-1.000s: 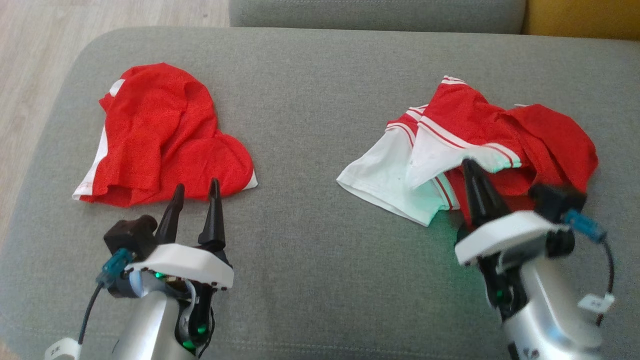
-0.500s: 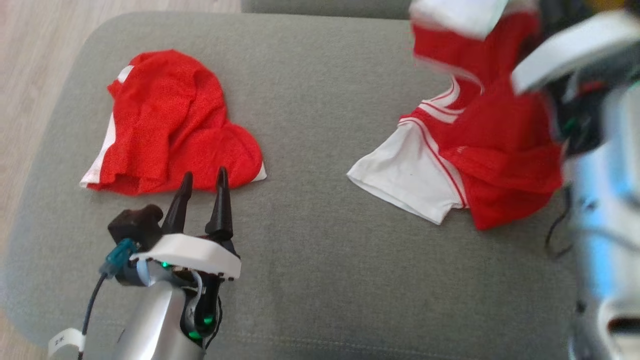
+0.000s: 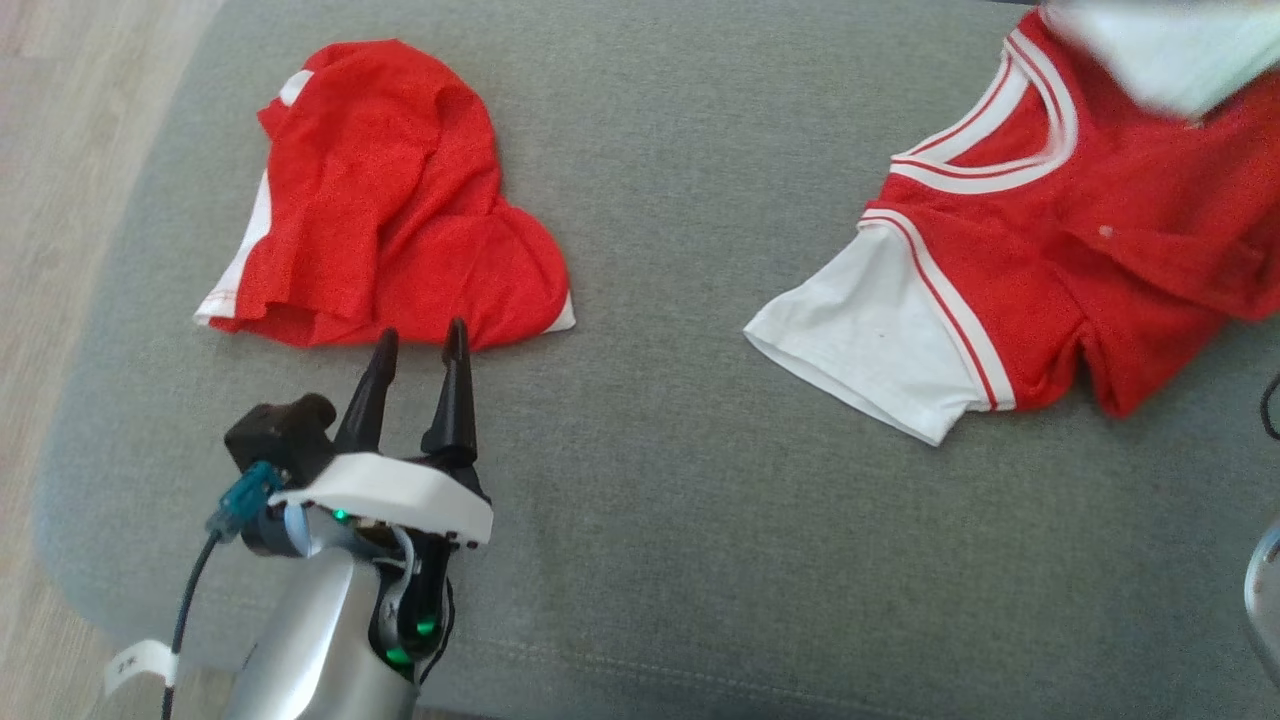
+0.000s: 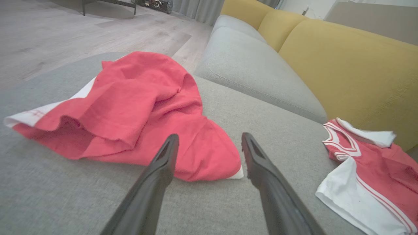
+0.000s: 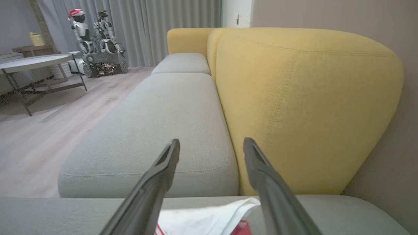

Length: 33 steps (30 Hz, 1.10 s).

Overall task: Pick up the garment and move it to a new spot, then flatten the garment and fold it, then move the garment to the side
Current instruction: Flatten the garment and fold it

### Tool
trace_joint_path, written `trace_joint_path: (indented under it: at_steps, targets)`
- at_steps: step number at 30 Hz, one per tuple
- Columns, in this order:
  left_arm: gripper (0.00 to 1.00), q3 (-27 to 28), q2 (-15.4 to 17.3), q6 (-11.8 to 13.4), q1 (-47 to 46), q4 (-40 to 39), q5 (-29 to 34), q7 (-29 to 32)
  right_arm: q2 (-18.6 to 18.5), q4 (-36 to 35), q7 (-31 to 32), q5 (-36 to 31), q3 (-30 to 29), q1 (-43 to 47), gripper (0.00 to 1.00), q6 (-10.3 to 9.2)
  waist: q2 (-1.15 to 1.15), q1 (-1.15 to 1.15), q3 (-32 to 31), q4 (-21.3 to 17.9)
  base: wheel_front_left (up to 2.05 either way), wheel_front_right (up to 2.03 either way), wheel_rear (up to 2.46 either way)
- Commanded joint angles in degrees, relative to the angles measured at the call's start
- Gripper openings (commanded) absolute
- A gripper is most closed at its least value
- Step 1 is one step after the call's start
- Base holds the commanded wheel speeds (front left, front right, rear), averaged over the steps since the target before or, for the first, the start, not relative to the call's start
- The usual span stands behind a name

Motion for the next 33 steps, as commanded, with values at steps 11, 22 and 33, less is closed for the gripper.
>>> trace_joint_path:
  at_steps: [11,22,33]
  targets:
    - [1.0,3.44,0.46,0.4,-1.94,-2.1,1.19,-0.45,6.19,-0.33,-9.7,0.04,5.67,5.51,1.0,0.12,0.0,0.0,-4.01,-7.07,0.0,0.0,0.0]
    - [1.0,3.8,0.46,1.31,0.63,-3.34,0.84,-0.45,7.54,-19.24,-13.87,11.4,20.14,30.4,1.0,0.12,0.0,0.0,-7.8,-13.71,0.0,0.0,0.0]
    - [1.0,4.05,0.46,0.94,1.57,-3.07,1.4,-0.45,9.07,-31.58,-14.17,11.87,23.04,45.89,1.0,0.12,0.0,0.0,-7.88,-16.32,0.0,0.0,0.0]
